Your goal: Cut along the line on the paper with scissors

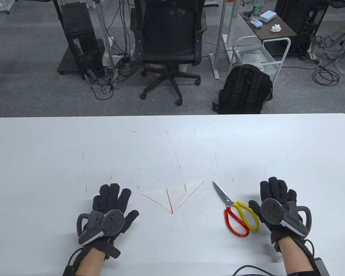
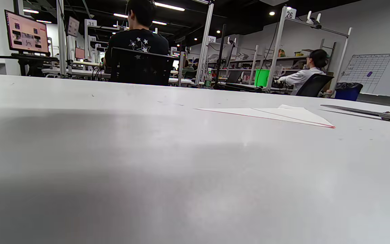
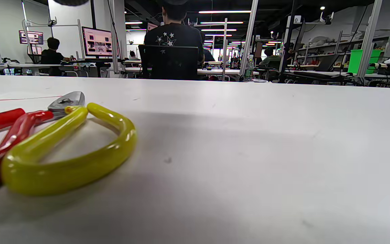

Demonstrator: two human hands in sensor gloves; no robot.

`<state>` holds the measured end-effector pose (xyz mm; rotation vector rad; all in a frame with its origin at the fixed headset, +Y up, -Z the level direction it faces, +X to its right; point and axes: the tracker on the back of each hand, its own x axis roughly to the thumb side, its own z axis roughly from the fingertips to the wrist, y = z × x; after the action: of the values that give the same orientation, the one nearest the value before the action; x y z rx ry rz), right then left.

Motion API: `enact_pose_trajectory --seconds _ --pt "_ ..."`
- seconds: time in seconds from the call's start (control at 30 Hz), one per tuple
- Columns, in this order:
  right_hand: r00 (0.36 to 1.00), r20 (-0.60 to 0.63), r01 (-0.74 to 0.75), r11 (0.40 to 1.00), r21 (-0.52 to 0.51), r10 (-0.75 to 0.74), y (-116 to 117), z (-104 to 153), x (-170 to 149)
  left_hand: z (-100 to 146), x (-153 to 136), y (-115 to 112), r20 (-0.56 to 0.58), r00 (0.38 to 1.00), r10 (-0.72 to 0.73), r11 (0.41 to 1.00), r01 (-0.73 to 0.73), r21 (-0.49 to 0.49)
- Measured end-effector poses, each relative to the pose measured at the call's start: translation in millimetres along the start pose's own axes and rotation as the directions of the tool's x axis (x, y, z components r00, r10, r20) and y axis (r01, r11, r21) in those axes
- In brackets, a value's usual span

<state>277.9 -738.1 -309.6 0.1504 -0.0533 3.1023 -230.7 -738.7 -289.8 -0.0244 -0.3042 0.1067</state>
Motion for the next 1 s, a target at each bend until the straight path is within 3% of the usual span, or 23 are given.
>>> enact_pose_trajectory --seconds 0.43,0.67,1.0 --pt "1.000 0.008 -0.003 1.000 0.005 0.003 -0.5 -0.3 1.8 -0.8 0.1 -0.6 0.003 1.000 -0.003 1.000 0.003 -0.009" --pt "0.997 0.008 -0.082 0.991 0.103 0.082 1.2 0.6 9.7 -1.7 1.5 -2.0 0.011 1.000 0.003 1.000 -0.003 -0.024" --pt "0.997 0.059 -0.048 0.993 0.109 0.042 4.1 2.7 29.4 -1.7 1.2 -1.3 0.009 1.000 -0.004 1.000 0.004 -0.015"
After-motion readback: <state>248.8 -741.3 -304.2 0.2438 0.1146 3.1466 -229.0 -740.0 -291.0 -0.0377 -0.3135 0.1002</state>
